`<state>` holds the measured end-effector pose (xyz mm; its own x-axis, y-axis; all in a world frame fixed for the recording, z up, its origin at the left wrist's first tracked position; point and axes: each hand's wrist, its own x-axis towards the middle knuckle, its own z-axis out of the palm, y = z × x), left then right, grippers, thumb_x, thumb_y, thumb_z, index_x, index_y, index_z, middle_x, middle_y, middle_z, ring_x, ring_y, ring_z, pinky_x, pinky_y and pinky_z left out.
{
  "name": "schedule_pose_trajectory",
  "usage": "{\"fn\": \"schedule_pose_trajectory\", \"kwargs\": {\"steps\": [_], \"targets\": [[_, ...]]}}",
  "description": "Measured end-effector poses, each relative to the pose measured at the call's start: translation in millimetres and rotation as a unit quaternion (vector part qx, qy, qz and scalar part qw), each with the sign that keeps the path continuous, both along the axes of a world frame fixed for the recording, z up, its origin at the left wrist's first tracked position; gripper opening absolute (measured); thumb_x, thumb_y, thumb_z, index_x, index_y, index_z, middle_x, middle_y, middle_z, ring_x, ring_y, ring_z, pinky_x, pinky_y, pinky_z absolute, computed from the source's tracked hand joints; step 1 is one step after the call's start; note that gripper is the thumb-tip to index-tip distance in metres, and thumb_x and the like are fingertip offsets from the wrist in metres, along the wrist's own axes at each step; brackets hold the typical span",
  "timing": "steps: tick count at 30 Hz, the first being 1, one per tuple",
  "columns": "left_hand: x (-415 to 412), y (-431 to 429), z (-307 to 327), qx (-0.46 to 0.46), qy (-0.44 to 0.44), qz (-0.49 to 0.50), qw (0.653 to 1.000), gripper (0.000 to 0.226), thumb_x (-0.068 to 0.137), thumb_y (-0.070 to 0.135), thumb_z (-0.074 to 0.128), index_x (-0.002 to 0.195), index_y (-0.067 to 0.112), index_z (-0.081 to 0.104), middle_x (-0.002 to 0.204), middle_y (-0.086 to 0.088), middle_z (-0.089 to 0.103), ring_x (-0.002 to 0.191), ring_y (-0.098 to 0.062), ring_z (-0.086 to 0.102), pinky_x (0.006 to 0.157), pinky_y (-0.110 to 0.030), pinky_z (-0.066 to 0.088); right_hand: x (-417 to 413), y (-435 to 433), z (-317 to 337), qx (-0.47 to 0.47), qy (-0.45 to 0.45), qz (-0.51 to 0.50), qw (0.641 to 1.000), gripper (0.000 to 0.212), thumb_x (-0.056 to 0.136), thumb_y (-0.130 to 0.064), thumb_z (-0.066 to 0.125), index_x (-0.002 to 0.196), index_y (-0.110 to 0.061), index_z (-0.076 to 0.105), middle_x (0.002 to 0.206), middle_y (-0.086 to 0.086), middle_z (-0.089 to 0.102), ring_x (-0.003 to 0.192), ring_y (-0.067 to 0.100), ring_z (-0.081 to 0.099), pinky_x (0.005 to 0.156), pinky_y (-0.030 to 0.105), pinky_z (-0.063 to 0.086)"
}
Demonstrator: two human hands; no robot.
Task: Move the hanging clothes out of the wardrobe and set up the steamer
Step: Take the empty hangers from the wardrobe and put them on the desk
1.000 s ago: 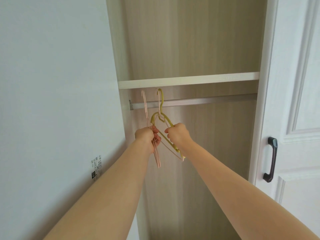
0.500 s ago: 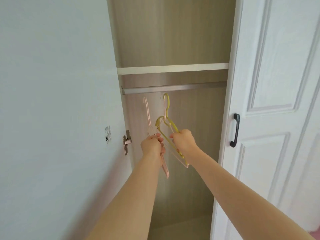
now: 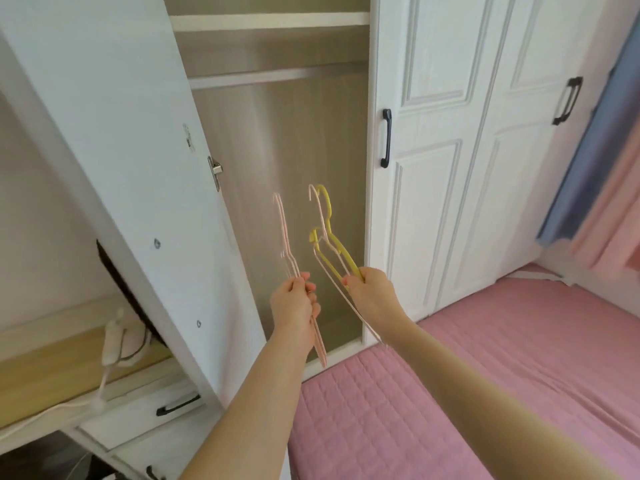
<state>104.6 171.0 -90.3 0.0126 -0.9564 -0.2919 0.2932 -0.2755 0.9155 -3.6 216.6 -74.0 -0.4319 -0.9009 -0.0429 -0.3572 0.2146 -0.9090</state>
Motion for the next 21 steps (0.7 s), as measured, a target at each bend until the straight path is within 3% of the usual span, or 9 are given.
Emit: {"fn": "schedule_pose_trajectory", "kwargs": {"steps": [4, 10, 13, 16, 21], "targets": [[16, 48, -17, 0.003, 0.007, -0.049, 0.999, 0.021, 0.099, 0.007, 0.041, 0.100, 0.005, 0.061, 0.069, -0.004, 0.049, 0.046, -0.007, 0.038, 0.039, -0.018, 0.031, 24, 58, -19, 0.000, 0.002, -0.029, 1.000, 0.027, 0.097, -0.018, 0.040, 0.099, -0.002, 0.061, 0.079, 0.006, 0.056, 0.062, 0.015, 0.045, 0.053, 0.025, 0.038], [54, 132, -38, 0.004, -0.007, -0.103, 0.995, 0.020, 0.098, 0.004, 0.042, 0.099, 0.002, 0.062, 0.071, -0.007, 0.053, 0.051, -0.011, 0.044, 0.045, -0.021, 0.043, 61, 146, -44, -0.005, 0.000, -0.058, 0.998, 0.023, 0.097, -0.016, 0.040, 0.084, -0.014, 0.059, 0.071, 0.000, 0.056, 0.055, 0.010, 0.043, 0.049, 0.022, 0.035], [78, 176, -48, 0.014, -0.019, -0.142, 0.990, 0.019, 0.099, 0.006, 0.043, 0.102, 0.000, 0.061, 0.076, -0.009, 0.059, 0.055, -0.013, 0.051, 0.054, -0.024, 0.053, 80, 189, -56, -0.001, 0.006, -0.068, 0.998, 0.026, 0.097, -0.014, 0.041, 0.075, -0.012, 0.055, 0.071, 0.000, 0.057, 0.051, 0.010, 0.041, 0.040, 0.013, 0.030], [104, 216, -60, 0.021, -0.011, -0.189, 0.982, 0.016, 0.098, 0.009, 0.046, 0.101, 0.002, 0.060, 0.081, -0.012, 0.067, 0.064, -0.018, 0.062, 0.067, -0.031, 0.057, 97, 227, -67, 0.016, 0.009, -0.072, 0.997, 0.026, 0.096, -0.011, 0.041, 0.076, -0.011, 0.058, 0.072, -0.002, 0.059, 0.060, 0.013, 0.049, 0.042, 0.013, 0.035], [135, 274, -83, 0.037, -0.027, -0.216, 0.975, 0.014, 0.097, 0.010, 0.049, 0.102, 0.003, 0.060, 0.085, -0.013, 0.072, 0.070, -0.020, 0.067, 0.070, -0.032, 0.056, 121, 280, -88, 0.054, -0.009, -0.050, 0.997, 0.023, 0.094, -0.011, 0.041, 0.080, -0.011, 0.059, 0.071, -0.003, 0.061, 0.063, 0.015, 0.054, 0.056, 0.028, 0.045]]}}
